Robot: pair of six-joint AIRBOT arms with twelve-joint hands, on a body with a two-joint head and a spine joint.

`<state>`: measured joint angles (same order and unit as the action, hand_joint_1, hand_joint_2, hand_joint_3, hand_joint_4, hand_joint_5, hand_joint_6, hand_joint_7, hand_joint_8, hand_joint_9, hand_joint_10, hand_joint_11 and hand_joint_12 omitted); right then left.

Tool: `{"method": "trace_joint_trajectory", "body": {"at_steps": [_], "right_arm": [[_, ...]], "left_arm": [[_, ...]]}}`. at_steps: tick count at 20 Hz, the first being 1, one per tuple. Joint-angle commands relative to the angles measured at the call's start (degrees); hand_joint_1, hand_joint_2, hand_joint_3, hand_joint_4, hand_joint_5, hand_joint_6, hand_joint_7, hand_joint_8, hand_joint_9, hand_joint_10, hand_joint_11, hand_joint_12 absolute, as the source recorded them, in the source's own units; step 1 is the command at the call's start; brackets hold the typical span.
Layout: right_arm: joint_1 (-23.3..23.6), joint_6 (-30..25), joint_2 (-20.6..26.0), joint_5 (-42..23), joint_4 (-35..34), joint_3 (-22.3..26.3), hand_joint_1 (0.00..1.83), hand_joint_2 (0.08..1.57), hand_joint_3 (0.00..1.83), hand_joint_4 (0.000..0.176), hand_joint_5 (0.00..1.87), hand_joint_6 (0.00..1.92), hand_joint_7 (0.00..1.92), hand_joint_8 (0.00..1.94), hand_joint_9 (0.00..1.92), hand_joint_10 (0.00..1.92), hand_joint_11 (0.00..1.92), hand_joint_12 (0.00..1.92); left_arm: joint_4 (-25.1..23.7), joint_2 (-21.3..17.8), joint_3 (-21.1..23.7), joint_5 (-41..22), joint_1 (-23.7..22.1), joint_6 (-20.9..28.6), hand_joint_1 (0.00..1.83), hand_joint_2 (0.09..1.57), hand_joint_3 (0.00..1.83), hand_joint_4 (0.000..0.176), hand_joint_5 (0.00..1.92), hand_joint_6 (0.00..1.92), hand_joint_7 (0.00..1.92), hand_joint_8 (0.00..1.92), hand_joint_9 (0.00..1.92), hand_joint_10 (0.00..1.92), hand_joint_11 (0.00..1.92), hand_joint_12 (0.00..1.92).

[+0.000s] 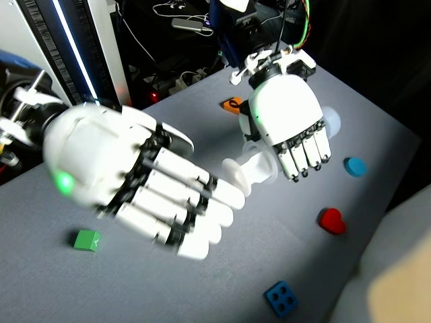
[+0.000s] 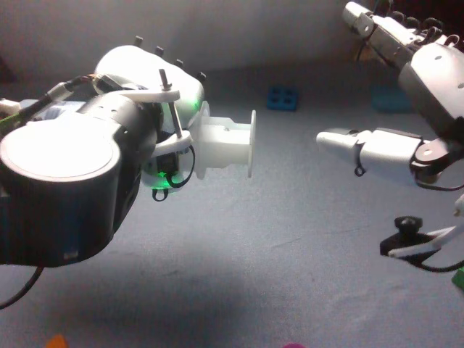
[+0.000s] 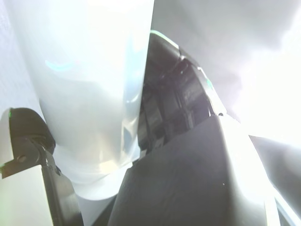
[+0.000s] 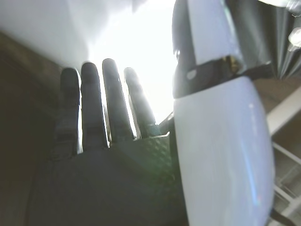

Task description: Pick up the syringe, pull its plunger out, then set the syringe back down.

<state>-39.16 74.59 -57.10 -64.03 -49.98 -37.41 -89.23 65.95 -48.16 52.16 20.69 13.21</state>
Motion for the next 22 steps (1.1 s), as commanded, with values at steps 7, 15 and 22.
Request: {"method": "trace_joint_trajectory", "body": {"at_steps": [7,15,22], "right_arm": [[1.9,0.0,-2.5,6.6,4.5,-3.2,1.04,0.96,0.00,0.000,0.24,0.01,0.33,0.01,0.30,0.01,0.00,0.64],[2.0,-5.7,-6.7,10.2,1.5,-6.5,1.02,0.96,0.00,0.000,0.24,0.00,0.32,0.00,0.30,0.00,0.00,0.66],[2.4,-18.3,-10.6,9.3,8.0,-9.7,1.00,0.96,0.00,0.000,0.25,0.00,0.33,0.00,0.31,0.01,0.00,0.64]], "left_arm": [[-4.4,-1.0,1.3,3.2,-2.3,-3.3,1.28,1.33,0.00,0.000,0.49,1.58,0.63,1.58,0.55,1.73,0.38,1.52],[-3.8,-1.0,1.9,4.3,-2.5,-3.3,1.29,1.33,0.00,0.000,0.47,1.55,0.64,1.59,0.57,1.74,0.37,1.53],[-3.8,-1.0,1.7,4.3,-2.5,-3.3,1.30,1.30,0.00,0.000,0.65,1.45,0.65,1.53,0.53,1.69,0.37,1.52]]}}
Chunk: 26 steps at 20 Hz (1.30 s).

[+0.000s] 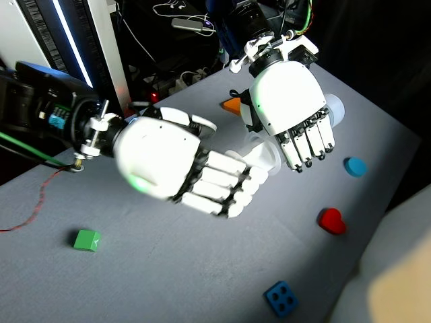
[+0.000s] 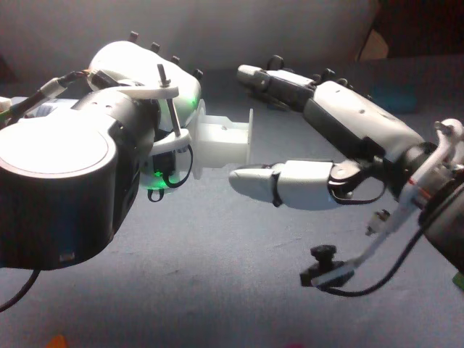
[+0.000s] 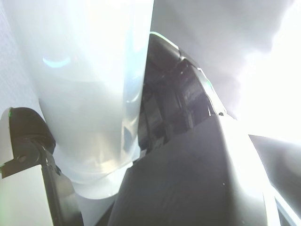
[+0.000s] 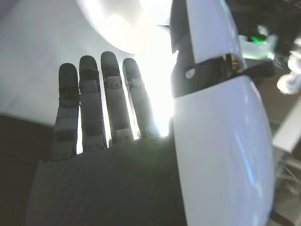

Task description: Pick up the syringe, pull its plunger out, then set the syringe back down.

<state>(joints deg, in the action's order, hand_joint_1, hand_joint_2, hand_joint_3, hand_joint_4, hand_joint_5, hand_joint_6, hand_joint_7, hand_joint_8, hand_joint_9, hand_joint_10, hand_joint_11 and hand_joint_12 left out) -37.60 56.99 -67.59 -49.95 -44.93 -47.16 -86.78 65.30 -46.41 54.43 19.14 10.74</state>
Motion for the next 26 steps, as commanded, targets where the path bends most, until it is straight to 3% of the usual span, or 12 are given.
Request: {"method": "trace_joint_trajectory", "body": {"at_steps": [1,5,8,13,21,26], "right_arm": [[0.6,-2.2,-0.9,-5.9,4.0,-0.9,1.00,0.96,0.00,0.000,0.25,0.00,0.33,0.00,0.32,0.01,0.00,0.64],[-1.0,-9.4,-4.9,-9.7,9.6,-6.6,1.01,0.96,0.00,0.000,0.27,0.01,0.35,0.01,0.33,0.01,0.00,0.65],[-1.1,-12.3,-6.5,-7.8,9.9,-9.9,1.02,0.96,0.00,0.000,0.28,0.01,0.35,0.01,0.33,0.01,0.00,0.65],[-0.9,-15.7,-9.3,-4.3,10.9,-13.8,1.02,0.97,0.00,0.000,0.31,0.00,0.38,0.00,0.34,0.00,0.00,0.71],[-1.6,-17.6,-12.5,-5.5,11.1,-17.7,1.09,0.99,0.01,0.000,0.32,0.01,0.41,0.01,0.36,0.01,0.01,0.73],[-1.9,-17.6,-12.5,-5.5,11.3,-17.6,1.18,1.01,0.00,0.000,0.38,0.01,0.53,0.01,0.50,0.02,0.11,0.83]], "left_arm": [[-6.3,-0.4,-0.1,2.0,-0.9,-0.8,1.31,1.28,0.00,0.000,0.66,1.42,0.67,1.50,0.57,1.66,0.38,1.52],[-6.3,-0.4,0.0,2.0,-0.9,-0.8,1.30,1.30,0.00,0.000,0.51,1.53,0.70,1.48,0.61,1.67,0.39,1.52],[-6.3,-0.4,-0.1,2.1,-0.9,-0.8,1.28,1.31,0.00,0.000,0.56,1.54,0.65,1.52,0.56,1.69,0.39,1.51],[-6.3,-0.4,-0.2,2.1,-0.6,-0.8,1.29,1.32,0.00,0.000,0.50,1.55,0.65,1.54,0.58,1.70,0.39,1.54],[-6.3,-0.4,-0.1,2.1,-0.6,-1.3,1.28,1.31,0.00,0.000,0.54,1.53,0.63,1.56,0.58,1.69,0.38,1.52],[-6.3,-0.4,-0.1,2.1,-0.6,-1.3,1.29,1.31,0.00,0.000,0.53,1.52,0.67,1.53,0.57,1.69,0.37,1.53]]}}
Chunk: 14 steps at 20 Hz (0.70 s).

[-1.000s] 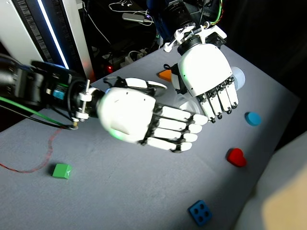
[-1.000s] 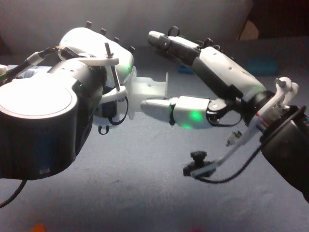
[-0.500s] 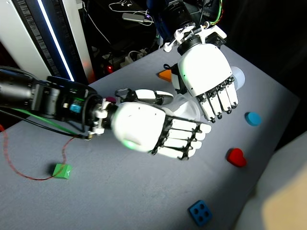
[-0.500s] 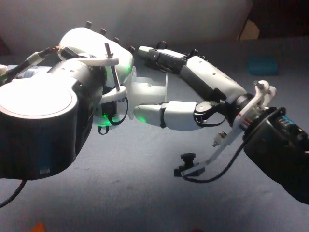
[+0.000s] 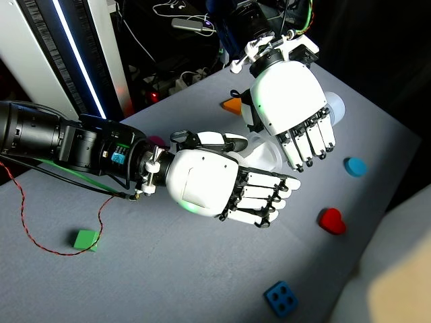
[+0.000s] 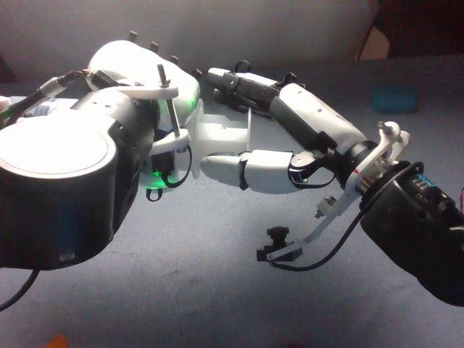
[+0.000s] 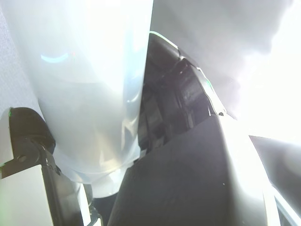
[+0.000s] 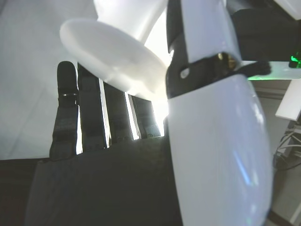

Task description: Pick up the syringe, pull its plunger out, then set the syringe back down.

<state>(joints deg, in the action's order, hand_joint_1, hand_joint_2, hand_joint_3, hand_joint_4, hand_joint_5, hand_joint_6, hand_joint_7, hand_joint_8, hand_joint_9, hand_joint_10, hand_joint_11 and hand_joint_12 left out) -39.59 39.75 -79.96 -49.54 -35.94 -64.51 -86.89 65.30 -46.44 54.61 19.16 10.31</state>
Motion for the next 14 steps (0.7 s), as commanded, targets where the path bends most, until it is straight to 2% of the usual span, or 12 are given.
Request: {"method": "trace_joint_trajectory", "body": {"at_steps": [1,5,7,8,9,10,11,12,14], "right_arm": [[0.1,-0.5,-0.1,-6.3,2.3,-0.3,1.21,1.01,0.00,0.000,0.40,0.01,0.55,0.01,0.53,0.03,0.14,0.85],[0.0,-0.5,0.0,-6.8,2.3,-0.2,1.29,1.09,0.01,0.000,0.55,0.02,0.69,0.02,0.73,0.04,0.35,0.88],[-0.1,-0.5,0.0,-7.0,2.3,-0.2,1.34,1.09,0.00,0.000,0.70,0.02,0.81,0.02,0.86,0.07,0.48,0.95],[-0.1,-0.5,0.0,-7.1,2.3,-0.1,1.54,1.07,0.04,0.000,0.76,0.01,0.88,0.02,0.86,0.97,0.56,0.95],[-0.2,-0.5,0.0,-7.3,2.3,-0.1,1.60,1.09,0.01,0.000,0.84,0.02,0.82,0.85,0.88,1.08,0.78,1.42],[-0.2,-0.5,0.1,-7.4,2.3,0.0,1.51,1.13,0.00,0.000,0.69,0.92,0.89,0.97,0.93,1.09,0.90,1.49],[-0.3,-0.4,0.1,-7.6,2.3,0.0,1.50,1.12,0.00,0.000,0.69,1.04,0.96,0.92,1.00,1.02,0.89,1.54],[-0.3,-0.3,0.2,-7.7,2.3,0.1,1.49,1.13,0.00,0.000,0.70,1.05,0.95,0.93,0.99,1.05,0.81,1.62],[-0.3,-0.2,0.5,-7.9,2.6,0.1,1.49,1.13,0.00,0.000,0.71,1.12,0.95,0.91,1.02,1.00,0.81,1.60]], "left_arm": [[-6.2,-0.4,-0.1,1.9,-0.6,-0.9,1.29,1.31,0.00,0.000,0.54,1.52,0.66,1.54,0.58,1.69,0.38,1.53],[-6.2,-0.4,-0.1,1.9,-0.6,-0.9,1.28,1.32,0.00,0.000,0.54,1.54,0.64,1.56,0.56,1.70,0.37,1.53],[-6.2,-0.4,0.0,2.0,-0.6,-0.9,1.28,1.32,0.00,0.000,0.55,1.53,0.64,1.57,0.55,1.70,0.37,1.53],[-6.2,-0.4,0.0,2.0,-0.6,-0.9,1.28,1.32,0.00,0.000,0.56,1.52,0.63,1.58,0.55,1.70,0.37,1.53],[-6.2,-0.4,0.1,2.1,-0.5,-0.9,1.28,1.32,0.00,0.000,0.55,1.53,0.62,1.58,0.55,1.71,0.37,1.53],[-6.2,-0.4,0.1,2.1,-0.5,-0.9,1.28,1.32,0.00,0.000,0.54,1.55,0.63,1.57,0.55,1.71,0.37,1.53],[-6.2,-0.4,0.1,2.1,-0.5,-0.9,1.28,1.32,0.00,0.000,0.52,1.55,0.63,1.57,0.56,1.72,0.37,1.54],[-6.2,-0.4,0.1,2.1,-0.5,-0.9,1.28,1.32,0.00,0.000,0.51,1.55,0.63,1.56,0.56,1.72,0.37,1.53],[-6.2,-0.4,0.1,2.1,-0.4,-0.9,1.29,1.32,0.00,0.000,0.50,1.56,0.65,1.55,0.57,1.71,0.37,1.53]]}}
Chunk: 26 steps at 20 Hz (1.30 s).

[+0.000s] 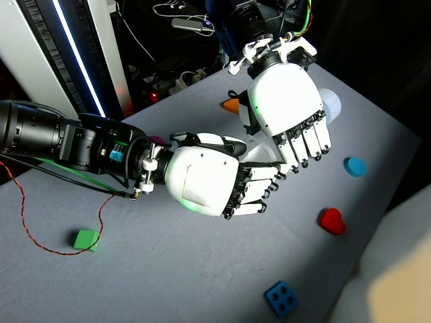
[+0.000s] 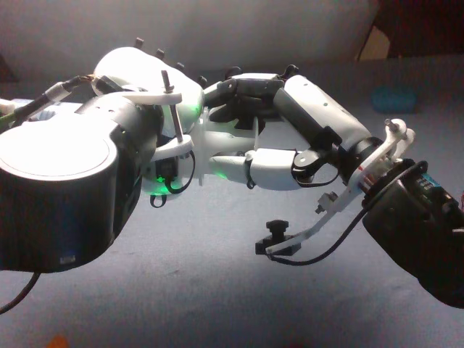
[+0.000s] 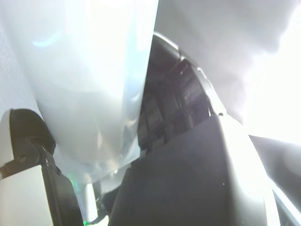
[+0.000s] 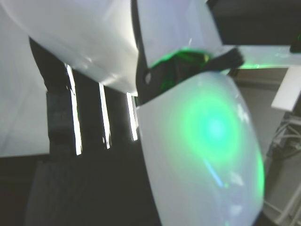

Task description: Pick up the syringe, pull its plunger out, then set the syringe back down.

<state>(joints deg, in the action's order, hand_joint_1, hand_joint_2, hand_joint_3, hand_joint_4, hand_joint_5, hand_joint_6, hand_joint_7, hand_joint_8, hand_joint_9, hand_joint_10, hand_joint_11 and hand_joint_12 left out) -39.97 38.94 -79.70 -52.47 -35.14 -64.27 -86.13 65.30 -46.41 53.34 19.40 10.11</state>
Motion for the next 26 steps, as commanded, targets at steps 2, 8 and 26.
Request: {"method": "trace_joint_trajectory", "body": {"at_steps": [2,8,26], "right_arm": [[-0.1,0.4,0.7,-4.9,2.8,-0.1,1.49,1.12,0.00,0.000,0.73,1.12,0.96,0.88,1.03,0.98,0.83,1.58],[-0.1,-0.4,3.7,-4.2,6.5,0.5,1.49,1.10,0.00,0.000,0.78,1.07,1.01,0.80,1.04,0.94,0.88,1.53],[-1.5,-2.0,15.1,-4.8,8.3,3.7,1.49,1.11,0.00,0.000,0.77,1.05,1.01,0.81,1.03,0.98,0.85,1.55]], "left_arm": [[-7.0,-0.4,0.0,3.3,-0.7,-0.7,1.29,1.32,0.00,0.000,0.51,1.53,0.64,1.57,0.58,1.70,0.37,1.53],[-7.0,-0.5,-0.1,3.3,-0.7,-0.6,1.29,1.31,0.00,0.000,0.55,1.51,0.64,1.56,0.57,1.70,0.38,1.53],[-6.5,-0.5,0.1,3.3,-0.2,-0.6,1.28,1.32,0.00,0.000,0.53,1.56,0.60,1.59,0.57,1.70,0.42,1.51]]}}
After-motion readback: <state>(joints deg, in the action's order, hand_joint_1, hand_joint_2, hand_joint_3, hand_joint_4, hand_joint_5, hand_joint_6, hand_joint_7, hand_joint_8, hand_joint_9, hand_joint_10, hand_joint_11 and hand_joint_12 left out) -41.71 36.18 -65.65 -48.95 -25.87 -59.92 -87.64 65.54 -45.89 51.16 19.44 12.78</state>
